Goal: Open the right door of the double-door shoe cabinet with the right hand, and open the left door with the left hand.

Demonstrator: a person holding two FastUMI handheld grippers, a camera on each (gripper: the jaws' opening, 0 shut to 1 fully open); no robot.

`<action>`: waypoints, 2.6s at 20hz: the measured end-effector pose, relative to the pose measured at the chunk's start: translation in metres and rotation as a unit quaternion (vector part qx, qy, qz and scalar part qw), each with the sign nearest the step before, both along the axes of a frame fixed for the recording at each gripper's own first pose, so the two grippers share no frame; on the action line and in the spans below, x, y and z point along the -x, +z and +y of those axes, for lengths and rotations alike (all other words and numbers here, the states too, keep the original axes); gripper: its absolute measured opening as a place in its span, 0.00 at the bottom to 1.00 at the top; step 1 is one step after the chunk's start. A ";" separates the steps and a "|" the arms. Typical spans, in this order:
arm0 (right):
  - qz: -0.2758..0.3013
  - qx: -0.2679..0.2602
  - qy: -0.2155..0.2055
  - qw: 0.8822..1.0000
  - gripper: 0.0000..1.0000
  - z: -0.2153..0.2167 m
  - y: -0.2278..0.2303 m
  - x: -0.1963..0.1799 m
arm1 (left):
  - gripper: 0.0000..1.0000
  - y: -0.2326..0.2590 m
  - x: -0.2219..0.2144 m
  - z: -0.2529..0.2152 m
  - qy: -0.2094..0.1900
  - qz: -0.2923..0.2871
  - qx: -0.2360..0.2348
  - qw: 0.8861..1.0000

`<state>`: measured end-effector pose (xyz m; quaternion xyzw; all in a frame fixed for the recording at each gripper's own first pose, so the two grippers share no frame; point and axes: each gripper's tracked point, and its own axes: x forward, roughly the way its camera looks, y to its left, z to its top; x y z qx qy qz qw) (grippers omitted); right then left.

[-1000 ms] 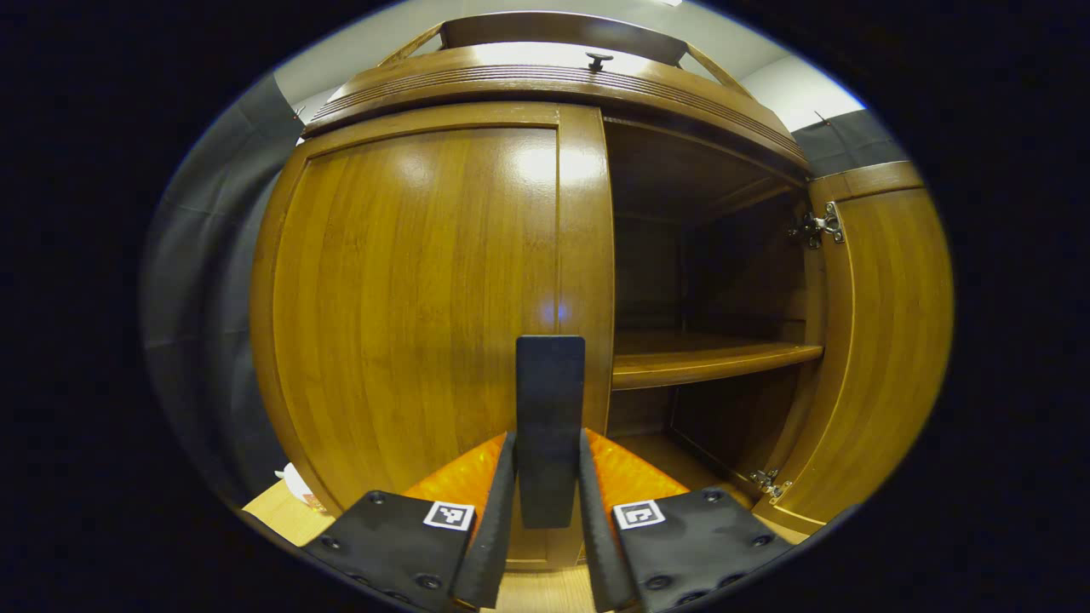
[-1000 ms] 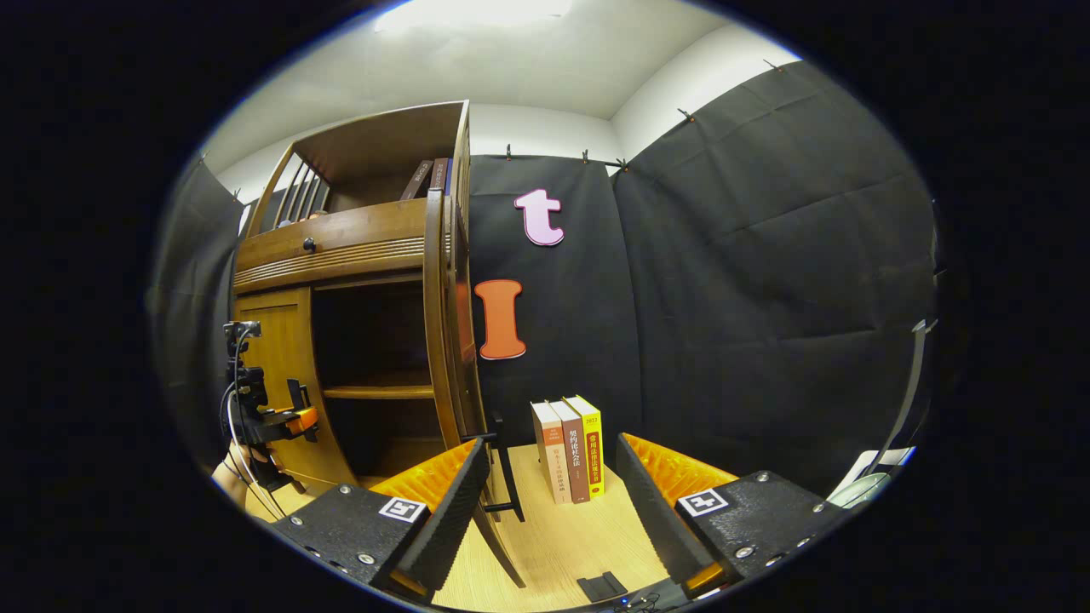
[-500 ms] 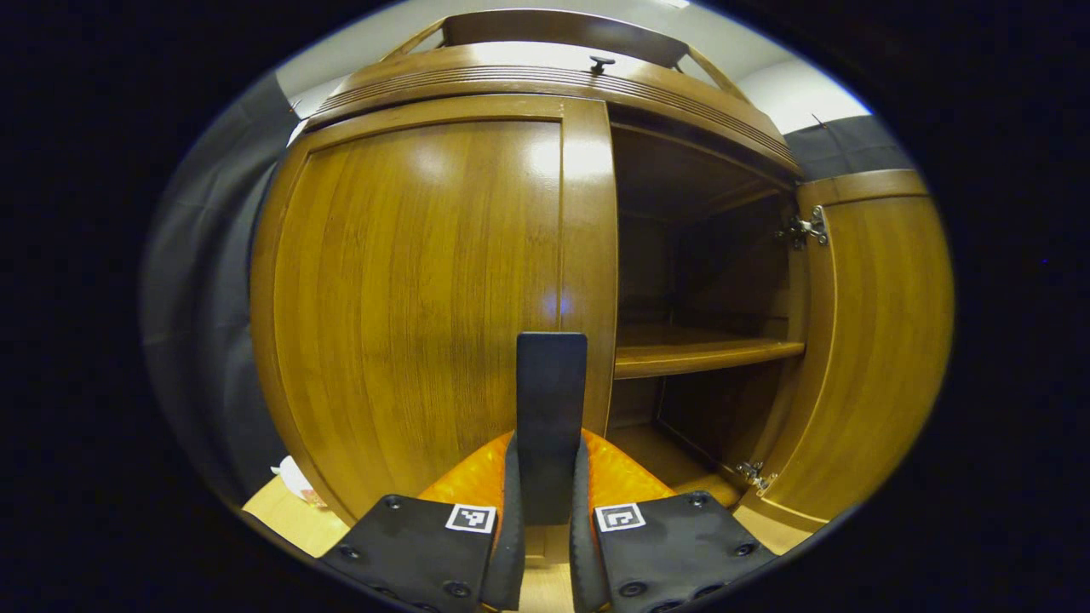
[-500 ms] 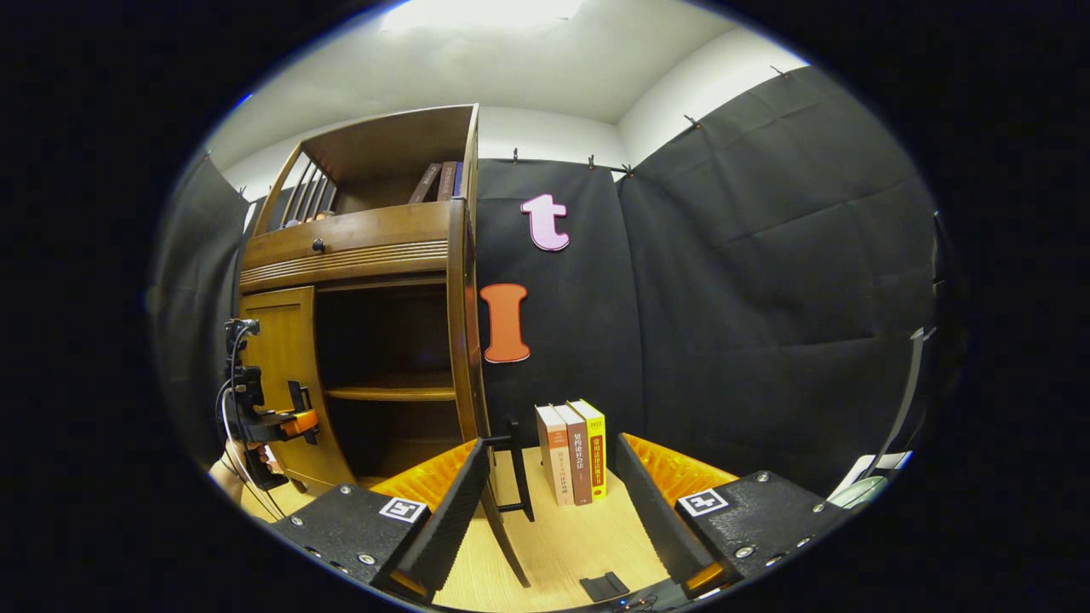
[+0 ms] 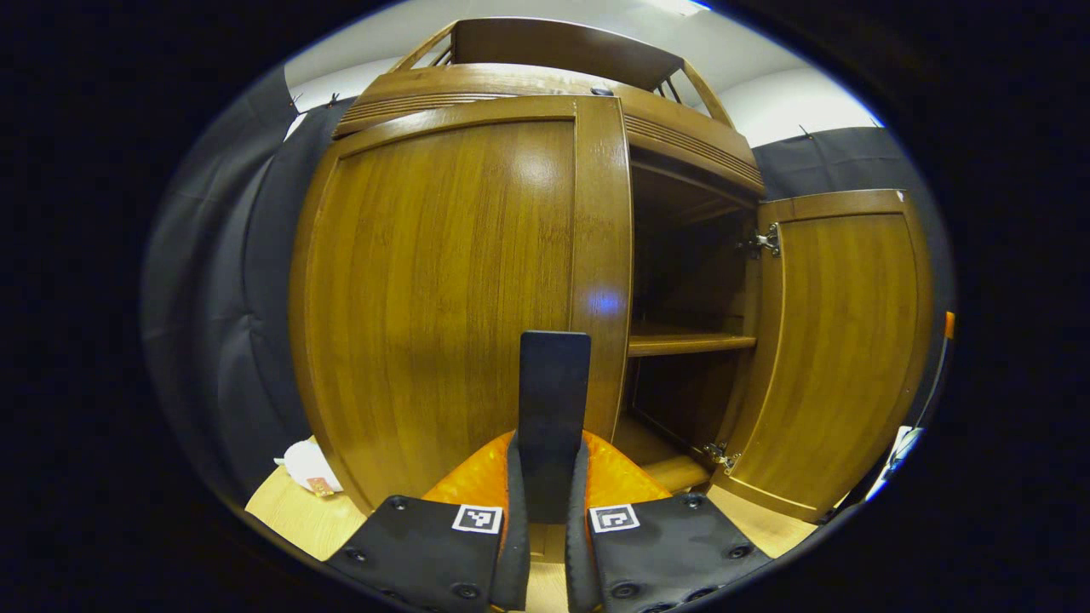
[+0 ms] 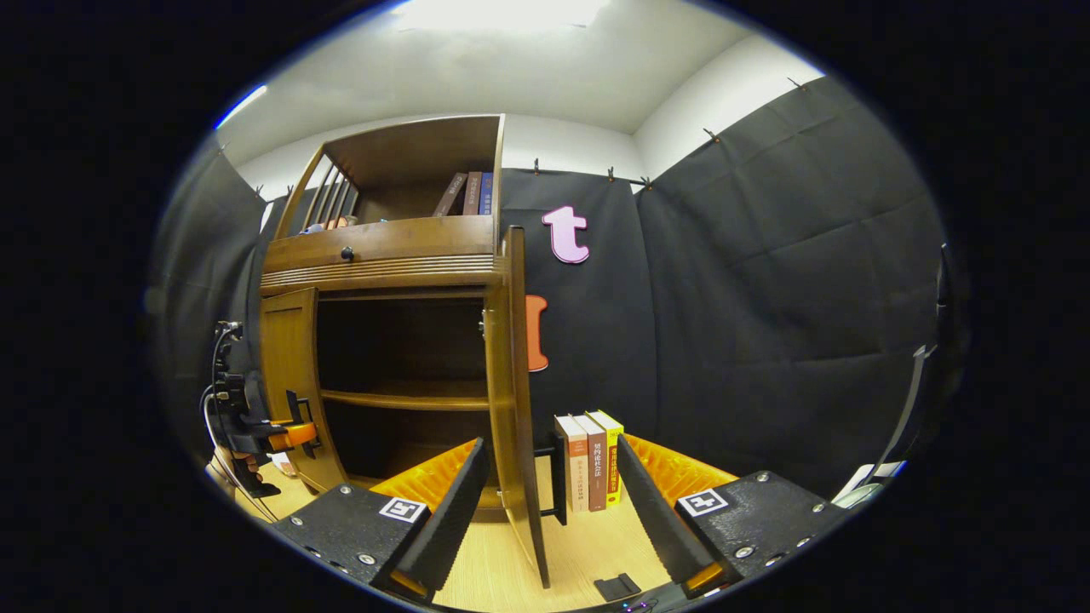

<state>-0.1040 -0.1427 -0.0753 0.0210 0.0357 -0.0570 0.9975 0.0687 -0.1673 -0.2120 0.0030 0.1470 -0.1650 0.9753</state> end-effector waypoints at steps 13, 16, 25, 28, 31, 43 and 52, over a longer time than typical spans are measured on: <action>-0.007 0.006 0.044 0.999 0.98 0.082 0.022 0.005 | 0.23 0.032 0.076 0.089 0.016 -0.009 -0.002 1.000; -0.004 0.003 0.055 0.998 0.98 0.099 0.022 0.000 | 0.23 0.038 0.086 0.112 0.027 -0.012 0.003 1.000; 0.004 -0.002 0.080 0.997 0.95 0.140 0.018 -0.015 | 0.13 0.052 0.105 0.193 0.085 -0.045 -0.039 0.995; -0.001 -0.005 0.087 0.996 0.92 0.152 0.021 -0.018 | 0.13 0.054 0.107 0.208 0.084 -0.034 -0.014 0.996; 0.000 -0.002 0.090 0.996 0.98 0.160 0.020 -0.019 | 0.13 0.054 0.109 0.217 0.084 -0.033 -0.017 0.996; 0.010 -0.006 0.102 0.995 0.92 0.183 0.012 -0.031 | 0.13 0.054 0.108 0.259 0.095 -0.032 -0.017 0.995; 0.021 -0.003 0.106 0.994 0.98 0.191 0.002 -0.042 | 0.09 0.058 0.106 0.290 0.099 -0.020 0.017 0.995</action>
